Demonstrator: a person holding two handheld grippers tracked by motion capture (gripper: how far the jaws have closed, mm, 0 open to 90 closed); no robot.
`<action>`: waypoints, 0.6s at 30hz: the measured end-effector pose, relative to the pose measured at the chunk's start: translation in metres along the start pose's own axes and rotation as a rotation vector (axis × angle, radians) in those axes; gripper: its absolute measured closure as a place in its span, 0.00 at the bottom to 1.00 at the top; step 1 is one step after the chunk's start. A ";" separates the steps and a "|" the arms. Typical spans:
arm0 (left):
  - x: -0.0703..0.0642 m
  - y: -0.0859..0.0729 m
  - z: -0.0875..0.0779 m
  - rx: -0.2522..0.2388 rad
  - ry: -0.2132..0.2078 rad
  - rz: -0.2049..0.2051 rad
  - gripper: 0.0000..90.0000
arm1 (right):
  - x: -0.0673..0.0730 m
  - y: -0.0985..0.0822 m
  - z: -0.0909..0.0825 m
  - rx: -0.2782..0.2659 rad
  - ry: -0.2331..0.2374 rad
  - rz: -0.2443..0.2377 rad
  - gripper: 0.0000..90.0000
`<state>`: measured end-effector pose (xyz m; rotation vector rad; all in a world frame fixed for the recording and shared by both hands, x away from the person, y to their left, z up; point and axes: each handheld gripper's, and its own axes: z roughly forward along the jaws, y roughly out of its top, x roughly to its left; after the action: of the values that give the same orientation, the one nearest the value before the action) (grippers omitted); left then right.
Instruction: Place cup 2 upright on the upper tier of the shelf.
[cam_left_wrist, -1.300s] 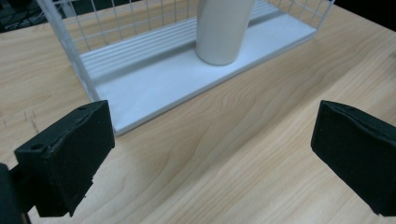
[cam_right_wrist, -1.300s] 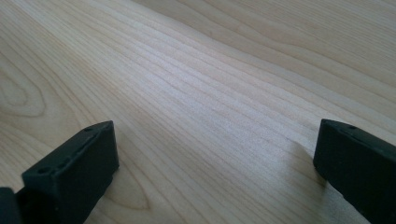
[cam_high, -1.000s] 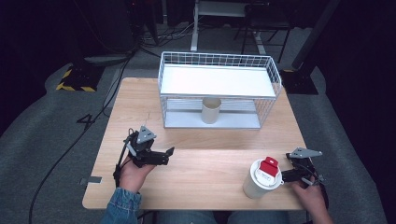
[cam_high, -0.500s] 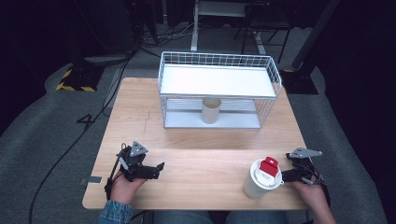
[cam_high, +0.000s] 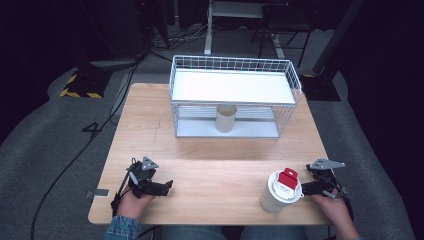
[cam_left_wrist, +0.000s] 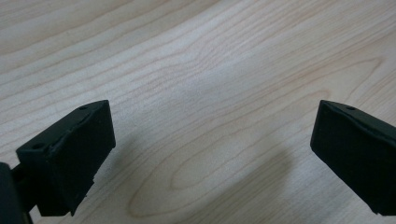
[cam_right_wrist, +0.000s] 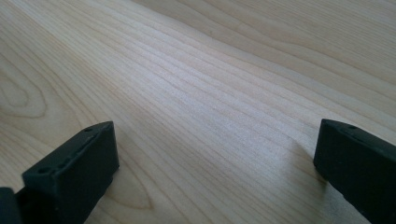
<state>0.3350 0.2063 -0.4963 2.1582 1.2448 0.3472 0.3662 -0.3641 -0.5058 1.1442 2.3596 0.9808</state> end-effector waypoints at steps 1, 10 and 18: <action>0.000 0.000 0.001 0.007 0.003 0.003 0.01 | 0.000 0.000 0.000 0.000 0.000 0.000 0.00; -0.001 -0.002 0.007 -0.015 0.050 0.019 0.00 | 0.000 0.000 0.000 0.000 0.001 -0.001 0.00; -0.001 -0.004 0.009 -0.051 0.057 0.003 0.00 | 0.000 0.000 0.000 0.000 0.001 -0.001 0.00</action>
<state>0.3362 0.2035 -0.5061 2.1203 1.2506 0.4393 0.3660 -0.3642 -0.5058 1.1424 2.3610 0.9814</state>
